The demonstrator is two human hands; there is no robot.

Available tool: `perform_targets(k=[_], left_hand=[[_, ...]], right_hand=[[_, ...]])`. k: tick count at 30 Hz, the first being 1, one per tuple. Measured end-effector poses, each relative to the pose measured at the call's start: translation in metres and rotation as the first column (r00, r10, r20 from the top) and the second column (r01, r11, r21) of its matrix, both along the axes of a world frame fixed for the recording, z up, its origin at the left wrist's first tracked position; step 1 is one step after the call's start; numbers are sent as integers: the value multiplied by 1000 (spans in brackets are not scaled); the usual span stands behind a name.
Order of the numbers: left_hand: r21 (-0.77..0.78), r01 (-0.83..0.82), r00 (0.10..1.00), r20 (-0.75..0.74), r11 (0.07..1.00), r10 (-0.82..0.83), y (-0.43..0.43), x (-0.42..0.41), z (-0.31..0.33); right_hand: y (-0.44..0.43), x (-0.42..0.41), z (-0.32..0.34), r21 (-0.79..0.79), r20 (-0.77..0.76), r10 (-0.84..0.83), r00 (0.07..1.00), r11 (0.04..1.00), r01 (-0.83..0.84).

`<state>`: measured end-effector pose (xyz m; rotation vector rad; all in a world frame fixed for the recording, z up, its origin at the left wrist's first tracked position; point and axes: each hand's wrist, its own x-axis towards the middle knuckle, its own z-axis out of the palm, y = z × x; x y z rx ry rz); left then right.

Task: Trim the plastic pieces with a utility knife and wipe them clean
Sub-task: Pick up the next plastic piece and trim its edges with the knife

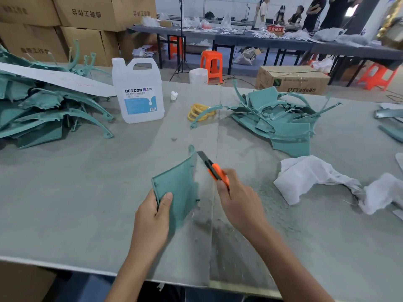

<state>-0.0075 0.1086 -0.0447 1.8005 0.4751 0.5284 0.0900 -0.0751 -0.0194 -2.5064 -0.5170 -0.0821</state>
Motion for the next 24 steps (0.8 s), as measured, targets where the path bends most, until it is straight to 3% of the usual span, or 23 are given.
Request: perform_targets(k=[3,6,12,14,16,18,20,22,24], left_hand=[[-68,0,1000,-2,998,0,1,1,-1],[-125,29,999,30,992,-26,-3,1,1],[-466,113,993,79,878,-86,-17,-10,-4],[-505,93,994,92,858,-54,-17,-10,-5],[-493,71,995,90,867,-30,-16,-14,-6],[-487,88,994,105,869,-41,-15,-21,-6],[-553,104,992,118,826,-46,-15,-26,-6],[-667,121,991,122,735,-53,-16,-29,-1],[-743,146,989,119,653,-86,-19,-31,1]], right_hand=[[7,-13,5,79,40,119,992,989,-122],[19,-36,8,46,65,301,952,952,-304],[15,-28,12,-50,142,316,938,949,-312],[13,-21,9,-48,190,277,942,961,-273],[3,-1,5,-65,217,124,968,992,-112],[-15,25,3,-161,124,-42,991,985,62],[-33,39,0,-236,51,-115,992,964,123],[-39,39,-2,-147,-5,-110,994,983,108],[-36,32,-1,81,-106,-68,992,994,76]])
